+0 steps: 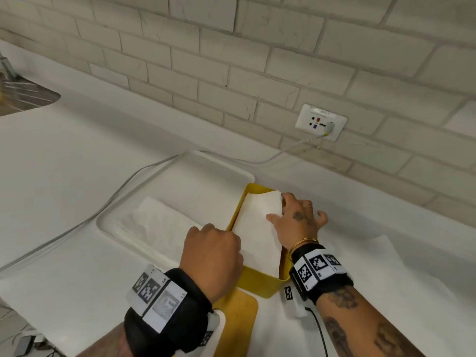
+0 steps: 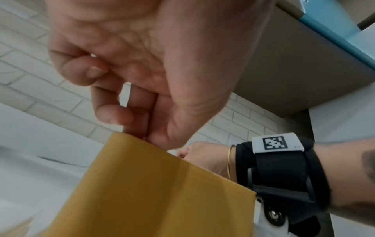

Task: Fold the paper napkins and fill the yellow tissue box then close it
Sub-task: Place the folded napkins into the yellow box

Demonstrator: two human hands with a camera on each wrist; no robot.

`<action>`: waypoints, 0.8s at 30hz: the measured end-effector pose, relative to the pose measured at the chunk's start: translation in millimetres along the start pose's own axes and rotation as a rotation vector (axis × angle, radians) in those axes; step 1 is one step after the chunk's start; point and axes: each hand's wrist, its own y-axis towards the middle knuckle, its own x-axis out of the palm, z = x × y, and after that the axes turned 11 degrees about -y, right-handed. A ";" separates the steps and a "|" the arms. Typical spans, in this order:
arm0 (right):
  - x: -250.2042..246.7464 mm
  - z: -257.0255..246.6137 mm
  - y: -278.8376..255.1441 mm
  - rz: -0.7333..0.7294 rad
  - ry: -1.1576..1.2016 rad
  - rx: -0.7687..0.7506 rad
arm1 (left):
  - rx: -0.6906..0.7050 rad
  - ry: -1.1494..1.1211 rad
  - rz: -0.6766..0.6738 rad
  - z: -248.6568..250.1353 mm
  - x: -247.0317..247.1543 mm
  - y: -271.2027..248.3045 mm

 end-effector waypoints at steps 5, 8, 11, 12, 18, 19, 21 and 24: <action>-2.7 -4.7 4.3 -0.012 -0.013 -0.001 | -0.019 0.049 -0.025 -2.5 -2.6 4.2; -4.3 -5.9 3.9 -0.026 -0.026 -0.016 | -0.025 0.056 -0.032 -4.5 -2.3 6.4; -9.4 -6.1 0.5 -0.009 -0.012 -0.039 | 0.049 0.012 -0.022 -6.7 -1.3 5.5; -12.1 -5.4 -1.4 0.027 -0.001 -0.058 | 0.077 -0.047 0.000 -8.8 -2.5 4.8; -28.3 0.5 -31.9 -0.061 0.182 -0.564 | -0.004 -0.448 0.043 -33.5 -8.0 15.1; -26.9 0.7 -38.6 -0.158 0.180 -0.663 | -0.026 -0.468 0.012 -36.0 -6.2 17.2; -22.5 0.0 -49.8 -0.293 0.088 -0.767 | -0.042 -0.503 -0.009 -38.4 -1.6 19.6; -17.0 -1.8 -58.6 -0.356 -0.082 -0.755 | -0.018 -0.528 0.010 -36.3 3.1 21.1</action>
